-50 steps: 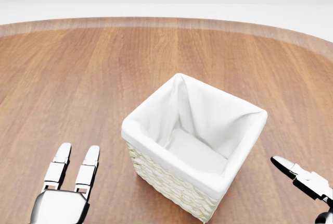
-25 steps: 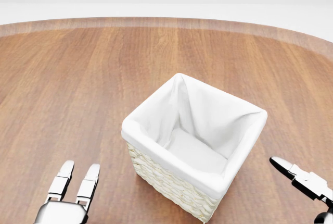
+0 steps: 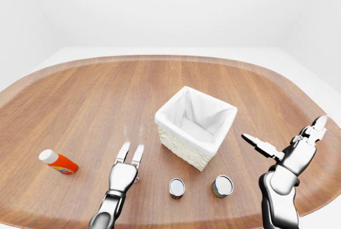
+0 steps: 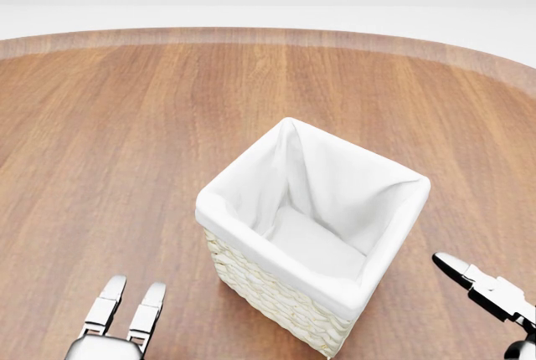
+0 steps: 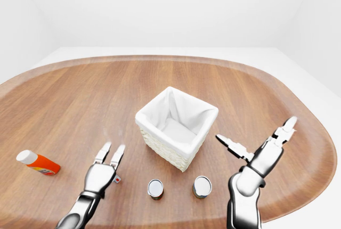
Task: Pick up the alphabet soup and the cream cheese box, and put them in the basket.
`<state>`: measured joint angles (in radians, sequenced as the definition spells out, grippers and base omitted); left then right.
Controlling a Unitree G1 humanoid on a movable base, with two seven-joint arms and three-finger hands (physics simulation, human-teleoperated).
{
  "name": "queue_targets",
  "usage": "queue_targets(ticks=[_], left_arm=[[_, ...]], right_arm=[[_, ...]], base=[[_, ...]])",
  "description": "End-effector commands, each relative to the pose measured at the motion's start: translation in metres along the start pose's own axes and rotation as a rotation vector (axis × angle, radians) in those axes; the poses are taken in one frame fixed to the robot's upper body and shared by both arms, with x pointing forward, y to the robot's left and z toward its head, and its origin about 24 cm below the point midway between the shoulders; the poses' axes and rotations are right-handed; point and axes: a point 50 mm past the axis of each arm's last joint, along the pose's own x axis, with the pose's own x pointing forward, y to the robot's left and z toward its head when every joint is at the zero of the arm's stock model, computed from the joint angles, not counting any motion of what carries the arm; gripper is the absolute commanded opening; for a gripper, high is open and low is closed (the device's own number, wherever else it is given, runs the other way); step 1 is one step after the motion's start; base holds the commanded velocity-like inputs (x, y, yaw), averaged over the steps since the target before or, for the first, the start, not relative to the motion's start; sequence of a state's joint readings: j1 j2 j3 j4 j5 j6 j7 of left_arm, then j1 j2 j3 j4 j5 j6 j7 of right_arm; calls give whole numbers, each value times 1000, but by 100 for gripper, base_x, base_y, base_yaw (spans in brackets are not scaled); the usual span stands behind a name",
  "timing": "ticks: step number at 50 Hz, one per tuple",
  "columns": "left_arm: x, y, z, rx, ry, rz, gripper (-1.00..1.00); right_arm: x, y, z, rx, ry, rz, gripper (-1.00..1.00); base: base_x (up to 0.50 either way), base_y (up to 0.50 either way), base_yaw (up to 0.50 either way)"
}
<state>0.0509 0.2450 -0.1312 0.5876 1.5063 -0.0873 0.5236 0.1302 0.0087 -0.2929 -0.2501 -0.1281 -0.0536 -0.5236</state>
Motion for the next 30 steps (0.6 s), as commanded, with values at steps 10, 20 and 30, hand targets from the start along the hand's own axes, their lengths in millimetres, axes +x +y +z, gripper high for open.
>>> queue_targets(ticks=[10,20,30], left_arm=[[-4,-12,-4,-13,16,-65,100],[-4,-16,-9,-20,34,-88,100],[-6,-35,-13,1,28,-208,100]], right_arm=[[0,2,-1,-9,1,7,100],[0,2,-2,-16,-2,10,100],[1,3,-2,-19,-4,11,100]], base=[[0,0,0],[0,0,0],[0,0,0]])
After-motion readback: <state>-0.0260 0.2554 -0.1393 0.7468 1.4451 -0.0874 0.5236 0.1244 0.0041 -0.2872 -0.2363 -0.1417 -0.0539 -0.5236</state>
